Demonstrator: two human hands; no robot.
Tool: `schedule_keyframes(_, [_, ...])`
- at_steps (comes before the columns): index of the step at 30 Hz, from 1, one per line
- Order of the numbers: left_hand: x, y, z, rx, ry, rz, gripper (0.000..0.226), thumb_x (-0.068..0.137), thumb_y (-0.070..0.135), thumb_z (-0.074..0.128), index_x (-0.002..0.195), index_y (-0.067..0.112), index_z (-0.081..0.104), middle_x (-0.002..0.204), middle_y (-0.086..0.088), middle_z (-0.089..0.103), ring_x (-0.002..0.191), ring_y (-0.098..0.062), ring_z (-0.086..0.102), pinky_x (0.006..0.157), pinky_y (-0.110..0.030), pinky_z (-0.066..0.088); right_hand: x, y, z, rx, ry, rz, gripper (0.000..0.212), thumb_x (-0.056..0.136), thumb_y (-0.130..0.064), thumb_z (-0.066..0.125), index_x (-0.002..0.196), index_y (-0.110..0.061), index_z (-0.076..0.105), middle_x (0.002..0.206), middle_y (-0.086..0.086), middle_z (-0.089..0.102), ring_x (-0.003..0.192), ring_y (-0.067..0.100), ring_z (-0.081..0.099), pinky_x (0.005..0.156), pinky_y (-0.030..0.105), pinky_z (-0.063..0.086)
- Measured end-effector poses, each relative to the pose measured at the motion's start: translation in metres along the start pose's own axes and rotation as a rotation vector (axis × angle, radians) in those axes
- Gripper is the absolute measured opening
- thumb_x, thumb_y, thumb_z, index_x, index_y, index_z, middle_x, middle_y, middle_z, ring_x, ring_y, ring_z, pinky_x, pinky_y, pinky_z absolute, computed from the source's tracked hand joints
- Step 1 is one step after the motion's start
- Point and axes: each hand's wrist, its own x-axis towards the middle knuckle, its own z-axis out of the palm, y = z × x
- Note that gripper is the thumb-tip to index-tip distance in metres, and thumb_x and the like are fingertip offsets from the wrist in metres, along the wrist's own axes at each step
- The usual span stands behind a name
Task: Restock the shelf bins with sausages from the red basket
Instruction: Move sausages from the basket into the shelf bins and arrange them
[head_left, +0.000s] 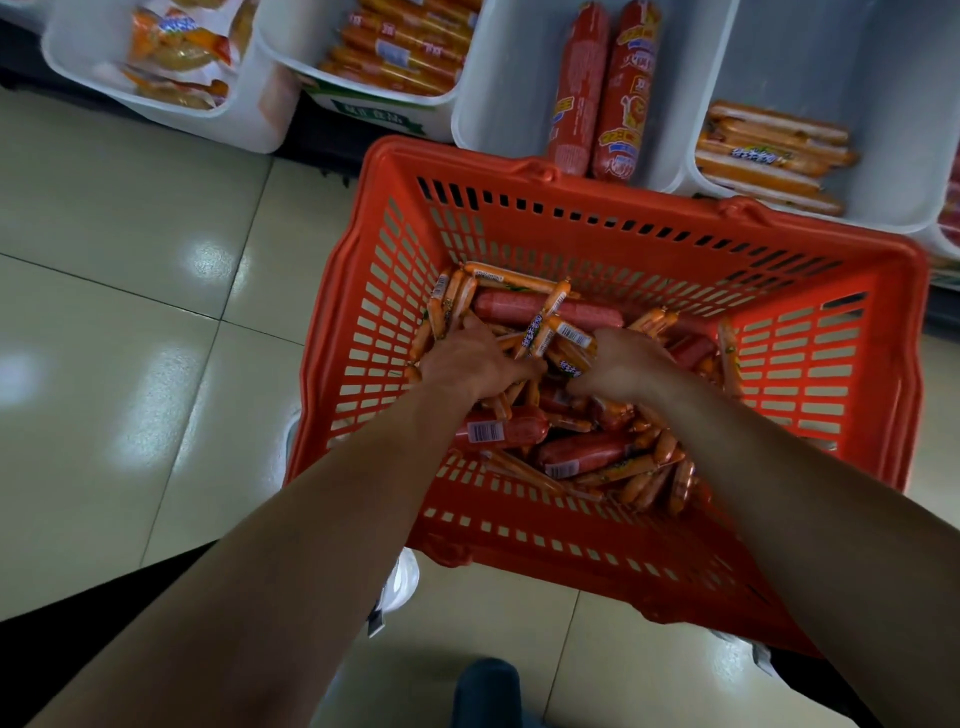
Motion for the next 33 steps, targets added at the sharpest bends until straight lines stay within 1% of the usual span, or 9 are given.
schedule_keyframes(4, [0.002,0.009,0.018,0.086,0.142,-0.001,0.129,0.056,0.087,0.064,0.149,0.006,0.024,0.149,-0.019,0.041,0.134,-0.041,0.042,0.106,-0.056,0.037,-0.013,0.009,-0.006,-0.071,0.126,0.057,0.048,0.068,-0.054,0.078,0.096,-0.022,0.055,0.084,-0.006,0.062,0.076,0.017,0.061,0.066,0.033,0.05])
schedule_keyframes(8, [0.001,0.007,0.022,0.153,0.201,0.033,0.114,0.065,0.083,0.061,0.145,0.008,0.03,0.139,-0.017,0.05,0.124,-0.04,0.051,0.102,-0.055,0.039,-0.028,0.03,-0.009,-0.108,0.235,0.092,0.051,0.069,-0.055,0.077,0.101,-0.023,0.051,0.089,-0.005,0.058,0.079,0.019,0.057,0.064,0.032,0.044])
schedule_keyframes(10, [-0.005,0.005,0.015,0.21,0.178,0.093,0.09,0.074,0.076,0.059,0.136,0.013,0.041,0.124,-0.012,0.06,0.115,-0.036,0.058,0.099,-0.053,0.04,-0.032,0.037,-0.009,-0.054,0.234,0.11,0.051,0.066,-0.053,0.076,0.101,-0.024,0.054,0.086,-0.004,0.06,0.076,0.02,0.061,0.062,0.031,0.046])
schedule_keyframes(12, [-0.013,0.002,0.01,0.157,0.132,0.148,0.06,0.08,0.054,0.069,0.124,0.02,0.048,0.112,-0.006,0.065,0.106,-0.031,0.062,0.094,-0.049,0.045,-0.034,0.039,-0.006,-0.014,0.221,0.109,0.05,0.065,-0.054,0.077,0.1,-0.026,0.054,0.083,-0.005,0.061,0.074,0.019,0.062,0.062,0.031,0.049])
schedule_keyframes(17, [-0.02,-0.014,0.008,-0.136,0.014,0.233,0.032,0.093,0.024,0.063,0.121,0.023,0.047,0.097,0.001,0.06,0.09,-0.023,0.063,0.078,-0.044,0.056,-0.035,0.03,0.001,0.088,0.235,0.047,0.046,0.065,-0.056,0.076,0.093,-0.026,0.055,0.082,-0.004,0.063,0.071,0.016,0.061,0.066,0.034,0.054])
schedule_keyframes(23, [-0.005,-0.005,0.019,-0.243,-0.024,0.311,0.032,0.089,0.034,0.055,0.119,0.022,0.05,0.107,0.0,0.06,0.097,-0.02,0.06,0.092,-0.048,0.052,-0.041,0.016,0.0,0.056,0.366,0.103,0.052,0.072,-0.057,0.073,0.099,-0.02,0.049,0.082,-0.002,0.056,0.076,0.024,0.061,0.067,0.037,0.053])
schedule_keyframes(25, [-0.002,0.005,0.019,-0.163,0.02,0.321,0.039,0.094,0.027,0.06,0.129,0.02,0.045,0.12,-0.007,0.055,0.111,-0.027,0.055,0.095,-0.049,0.051,-0.042,0.02,-0.001,0.019,0.388,0.146,0.053,0.075,-0.056,0.073,0.106,-0.018,0.051,0.084,0.0,0.052,0.082,0.029,0.063,0.065,0.035,0.047])
schedule_keyframes(28, [-0.003,0.018,0.014,-0.003,0.082,0.309,0.06,0.095,0.032,0.061,0.145,0.015,0.033,0.144,-0.011,0.035,0.135,-0.036,0.032,0.105,-0.049,0.039,-0.04,0.033,-0.003,-0.014,0.372,0.19,0.055,0.074,-0.053,0.074,0.109,-0.016,0.054,0.085,0.001,0.053,0.089,0.031,0.065,0.067,0.035,0.047])
schedule_keyframes(33, [0.001,0.018,0.014,0.224,0.195,0.334,0.077,0.082,0.062,0.063,0.14,0.016,0.038,0.139,-0.011,0.03,0.132,-0.036,0.027,0.107,-0.048,0.034,-0.032,0.043,0.001,0.063,0.319,0.179,0.05,0.07,-0.054,0.074,0.102,-0.022,0.053,0.089,0.002,0.065,0.082,0.028,0.065,0.072,0.037,0.053])
